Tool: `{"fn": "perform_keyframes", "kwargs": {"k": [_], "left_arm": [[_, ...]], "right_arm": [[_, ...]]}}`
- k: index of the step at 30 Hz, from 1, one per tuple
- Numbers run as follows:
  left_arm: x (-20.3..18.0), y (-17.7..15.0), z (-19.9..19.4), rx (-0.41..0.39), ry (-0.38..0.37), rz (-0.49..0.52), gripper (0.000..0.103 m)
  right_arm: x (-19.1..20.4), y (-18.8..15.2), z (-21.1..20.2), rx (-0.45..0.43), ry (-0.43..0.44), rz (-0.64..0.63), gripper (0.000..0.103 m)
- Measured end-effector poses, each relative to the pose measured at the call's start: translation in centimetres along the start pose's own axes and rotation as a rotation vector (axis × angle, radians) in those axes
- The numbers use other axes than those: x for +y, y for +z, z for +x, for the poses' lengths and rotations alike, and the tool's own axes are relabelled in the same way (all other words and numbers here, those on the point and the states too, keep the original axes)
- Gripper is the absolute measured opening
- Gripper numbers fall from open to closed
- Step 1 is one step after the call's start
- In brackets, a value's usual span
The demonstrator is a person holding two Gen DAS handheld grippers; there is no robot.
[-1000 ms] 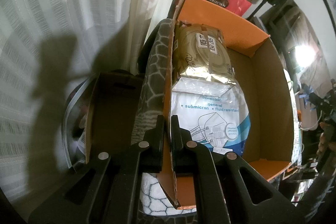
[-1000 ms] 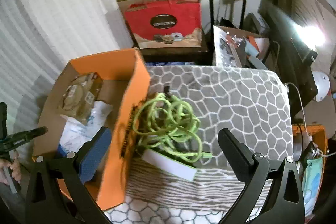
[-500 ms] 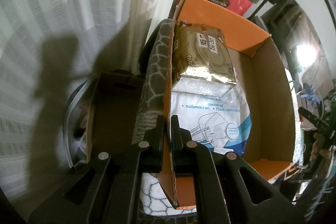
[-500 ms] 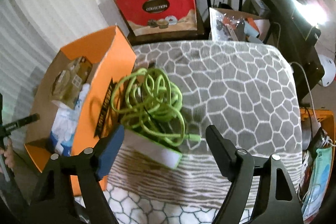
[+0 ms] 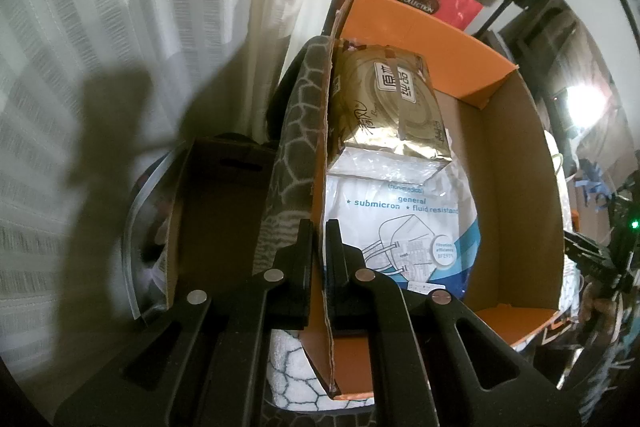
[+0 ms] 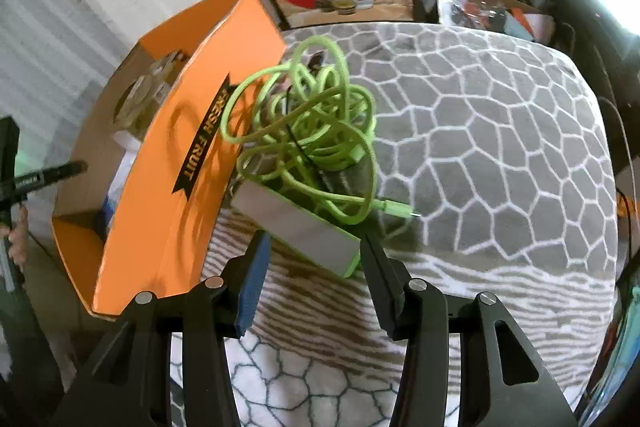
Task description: Organize objects
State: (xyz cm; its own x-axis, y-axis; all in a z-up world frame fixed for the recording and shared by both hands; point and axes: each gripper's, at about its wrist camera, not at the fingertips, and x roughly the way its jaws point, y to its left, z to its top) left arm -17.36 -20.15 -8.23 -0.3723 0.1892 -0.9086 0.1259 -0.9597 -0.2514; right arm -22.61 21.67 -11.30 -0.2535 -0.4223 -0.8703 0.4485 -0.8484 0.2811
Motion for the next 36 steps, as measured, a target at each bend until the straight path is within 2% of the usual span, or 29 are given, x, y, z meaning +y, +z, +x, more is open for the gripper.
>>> {"fn": "perform_keyframes", "kwargs": {"k": [10, 17, 23, 24, 26, 29, 31, 34, 36], "left_arm": [[0.1, 0.0, 0.1, 0.001, -0.001, -0.002, 0.005], [0.2, 0.1, 0.1, 0.0, -0.003, -0.005, 0.005], [0.1, 0.0, 0.0, 0.0, -0.002, -0.005, 0.005], [0.1, 0.0, 0.1, 0.0, -0.002, -0.005, 0.005], [0.2, 0.0, 0.0, 0.0, -0.002, -0.004, 0.005], [0.2, -0.1, 0.0, 0.0, -0.005, -0.006, 0.005], [0.2, -0.1, 0.1, 0.0, -0.006, -0.008, 0.005], [0.1, -0.1, 0.1, -0.002, -0.003, -0.007, 0.005], [0.1, -0.1, 0.1, 0.0, -0.005, -0.009, 0.005]], "right_arm": [[3.2, 1.3, 1.8, 0.062, -0.067, -0.238, 0.051], [4.3, 1.6, 3.8, 0.135, -0.094, -0.354, 0.053], [5.1, 1.3, 5.0, 0.177, -0.167, -0.423, 0.053], [5.1, 1.2, 4.9, 0.178, -0.167, -0.412, 0.055], [4.7, 1.3, 4.5, 0.176, -0.18, -0.351, 0.067], [3.2, 1.2, 3.1, 0.139, -0.203, -0.178, 0.084], [2.6, 0.9, 2.4, 0.105, -0.199, -0.095, 0.087], [1.6, 0.4, 1.9, 0.057, -0.178, 0.015, 0.099], [1.3, 0.0, 1.6, 0.022, -0.162, 0.064, 0.1]]}}
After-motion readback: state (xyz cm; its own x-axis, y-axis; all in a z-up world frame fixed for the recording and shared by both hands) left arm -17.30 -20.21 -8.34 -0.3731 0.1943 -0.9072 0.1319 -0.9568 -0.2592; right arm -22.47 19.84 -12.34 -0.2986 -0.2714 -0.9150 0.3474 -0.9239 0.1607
